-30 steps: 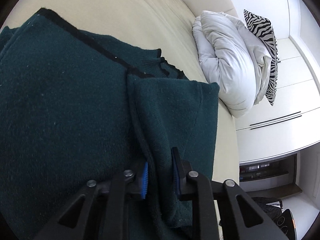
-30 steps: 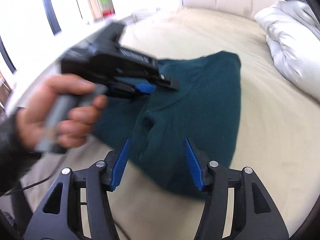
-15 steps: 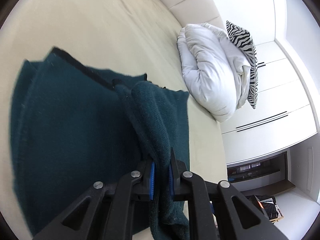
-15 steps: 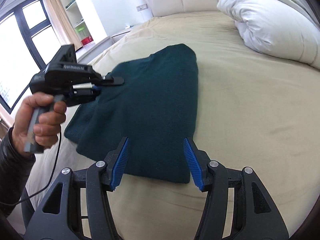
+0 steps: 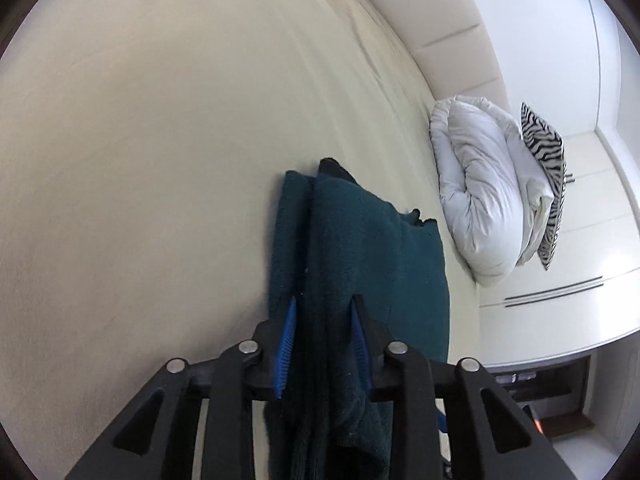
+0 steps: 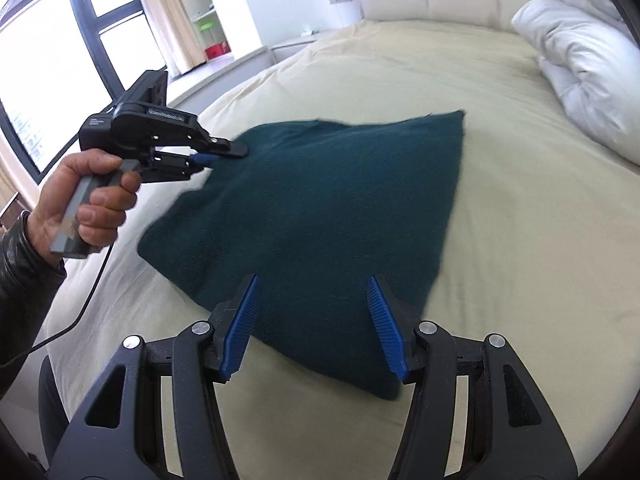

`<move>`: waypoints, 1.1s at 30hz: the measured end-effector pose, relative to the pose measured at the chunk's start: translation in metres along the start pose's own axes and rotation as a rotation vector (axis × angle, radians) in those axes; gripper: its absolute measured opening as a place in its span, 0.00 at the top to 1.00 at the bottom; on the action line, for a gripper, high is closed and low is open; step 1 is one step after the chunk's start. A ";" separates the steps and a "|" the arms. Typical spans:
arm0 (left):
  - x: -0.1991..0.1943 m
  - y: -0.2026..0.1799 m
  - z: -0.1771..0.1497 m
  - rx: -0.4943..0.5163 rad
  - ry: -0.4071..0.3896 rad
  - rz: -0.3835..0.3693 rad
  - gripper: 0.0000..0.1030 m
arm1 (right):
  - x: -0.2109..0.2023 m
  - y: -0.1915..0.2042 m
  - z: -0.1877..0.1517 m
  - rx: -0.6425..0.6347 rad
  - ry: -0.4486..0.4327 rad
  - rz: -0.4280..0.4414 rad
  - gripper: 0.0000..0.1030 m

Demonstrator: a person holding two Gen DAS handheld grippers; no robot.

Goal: Fold small clothes

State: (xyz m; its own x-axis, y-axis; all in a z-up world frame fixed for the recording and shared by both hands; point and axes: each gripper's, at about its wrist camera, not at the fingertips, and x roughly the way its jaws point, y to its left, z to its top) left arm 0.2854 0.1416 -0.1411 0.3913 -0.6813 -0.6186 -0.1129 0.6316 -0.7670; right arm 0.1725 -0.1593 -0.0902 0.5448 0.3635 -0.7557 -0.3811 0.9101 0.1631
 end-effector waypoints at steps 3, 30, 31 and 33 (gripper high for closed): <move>-0.016 -0.003 -0.008 0.020 -0.063 0.030 0.55 | 0.005 0.001 -0.007 -0.010 0.015 -0.016 0.48; -0.033 -0.021 -0.065 0.207 -0.116 0.138 0.88 | 0.028 0.028 -0.010 -0.037 0.031 0.052 0.48; -0.034 -0.017 -0.066 0.198 -0.120 0.137 0.88 | 0.029 0.032 -0.010 -0.048 0.031 0.058 0.48; -0.031 -0.009 -0.067 0.172 -0.127 0.123 0.88 | 0.035 0.039 -0.010 -0.070 0.038 0.054 0.48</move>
State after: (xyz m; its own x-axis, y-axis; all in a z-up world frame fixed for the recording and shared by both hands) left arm 0.2129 0.1316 -0.1266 0.4972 -0.5503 -0.6708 -0.0136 0.7681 -0.6402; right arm 0.1695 -0.1125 -0.1164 0.4936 0.4026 -0.7709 -0.4612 0.8727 0.1605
